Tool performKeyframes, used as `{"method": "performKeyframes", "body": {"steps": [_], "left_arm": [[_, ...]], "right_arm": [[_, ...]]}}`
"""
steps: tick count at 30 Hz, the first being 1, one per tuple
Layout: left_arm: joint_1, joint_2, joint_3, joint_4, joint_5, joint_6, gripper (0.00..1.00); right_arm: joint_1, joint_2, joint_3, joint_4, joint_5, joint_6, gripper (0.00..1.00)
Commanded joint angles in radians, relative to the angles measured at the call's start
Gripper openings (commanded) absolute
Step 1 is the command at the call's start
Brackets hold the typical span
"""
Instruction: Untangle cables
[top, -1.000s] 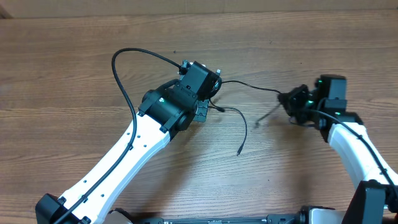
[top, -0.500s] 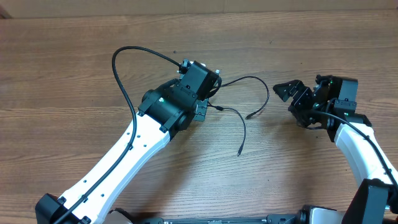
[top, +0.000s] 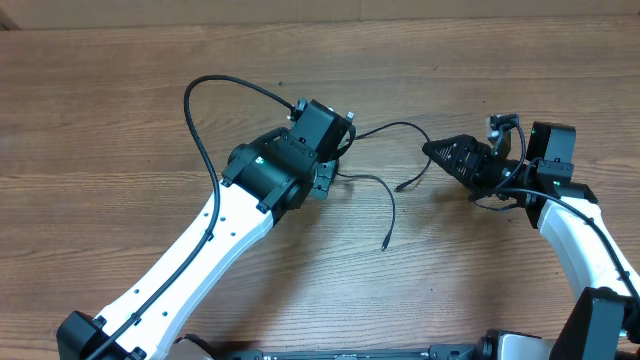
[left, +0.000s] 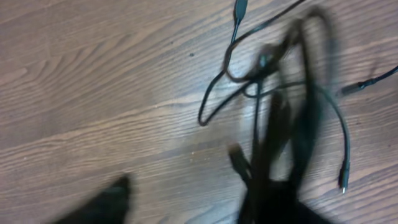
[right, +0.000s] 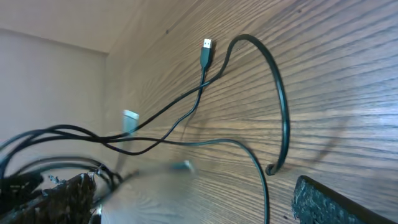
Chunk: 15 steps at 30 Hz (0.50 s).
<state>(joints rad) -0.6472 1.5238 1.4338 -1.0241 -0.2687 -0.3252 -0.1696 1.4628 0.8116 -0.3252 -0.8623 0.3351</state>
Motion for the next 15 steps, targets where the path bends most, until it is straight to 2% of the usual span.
{"method": "performKeyframes", "body": {"steps": [1, 15], "left_arm": [[0.007, -0.003, 0.026, -0.004, 0.007, 0.007, 0.98], [0.007, -0.003, 0.026, -0.001, 0.007, 0.003, 1.0]], "right_arm": [[-0.002, 0.003, 0.008, 0.005, -0.029, -0.03, 1.0], [0.0, 0.003, 0.008, -0.029, -0.029, -0.056, 1.0]]}}
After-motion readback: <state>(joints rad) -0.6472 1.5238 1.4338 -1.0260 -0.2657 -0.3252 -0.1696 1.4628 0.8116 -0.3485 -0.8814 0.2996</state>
